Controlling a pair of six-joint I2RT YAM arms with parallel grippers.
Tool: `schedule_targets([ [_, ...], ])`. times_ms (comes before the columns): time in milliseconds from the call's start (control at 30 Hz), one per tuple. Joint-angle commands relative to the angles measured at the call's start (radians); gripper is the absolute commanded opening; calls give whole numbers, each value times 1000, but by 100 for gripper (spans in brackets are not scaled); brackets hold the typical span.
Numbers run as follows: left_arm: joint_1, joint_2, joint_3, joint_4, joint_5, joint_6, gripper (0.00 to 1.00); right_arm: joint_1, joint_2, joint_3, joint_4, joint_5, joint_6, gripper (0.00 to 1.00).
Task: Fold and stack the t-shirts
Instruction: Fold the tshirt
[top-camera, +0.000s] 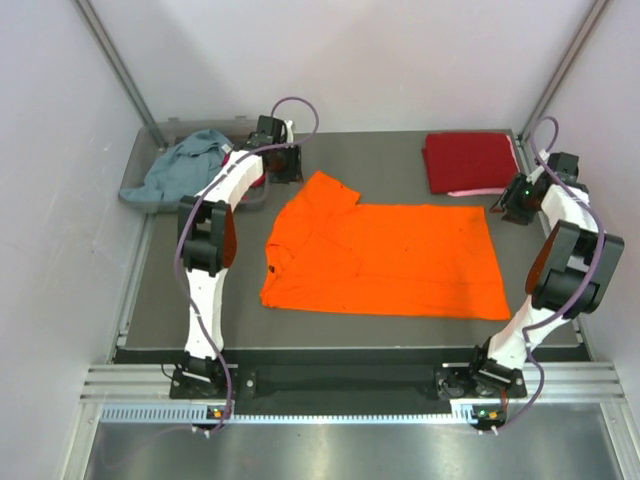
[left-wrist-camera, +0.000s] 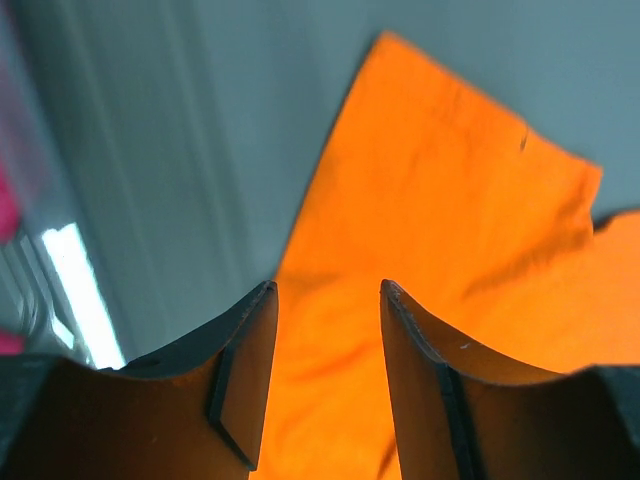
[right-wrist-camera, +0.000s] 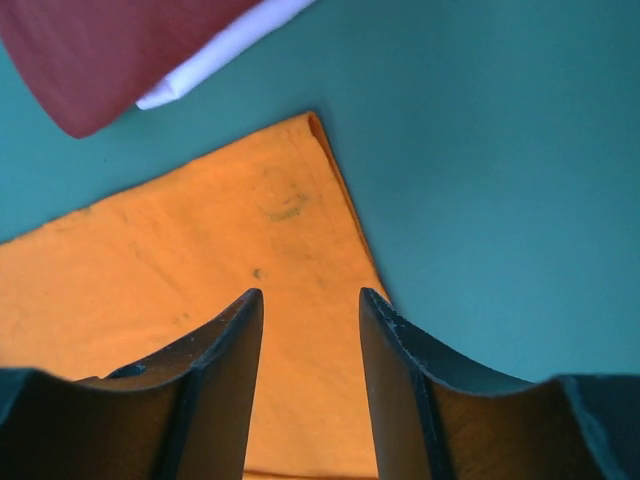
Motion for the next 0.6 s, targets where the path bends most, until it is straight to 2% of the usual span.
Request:
schedule_targets([
  [0,10,57,91,143,47,29,51,-50,58,67,73,-136,-66,45],
  [133,11,146,129,200,63,23,53,-54,131,105,95,-199,-113,46],
  [333,10,293,226,192,26,34,52,-52,208,128,185,-259,-152,48],
  [567,12,328,226,261,104,42,53,-49,334,202,158,-296,-187,48],
])
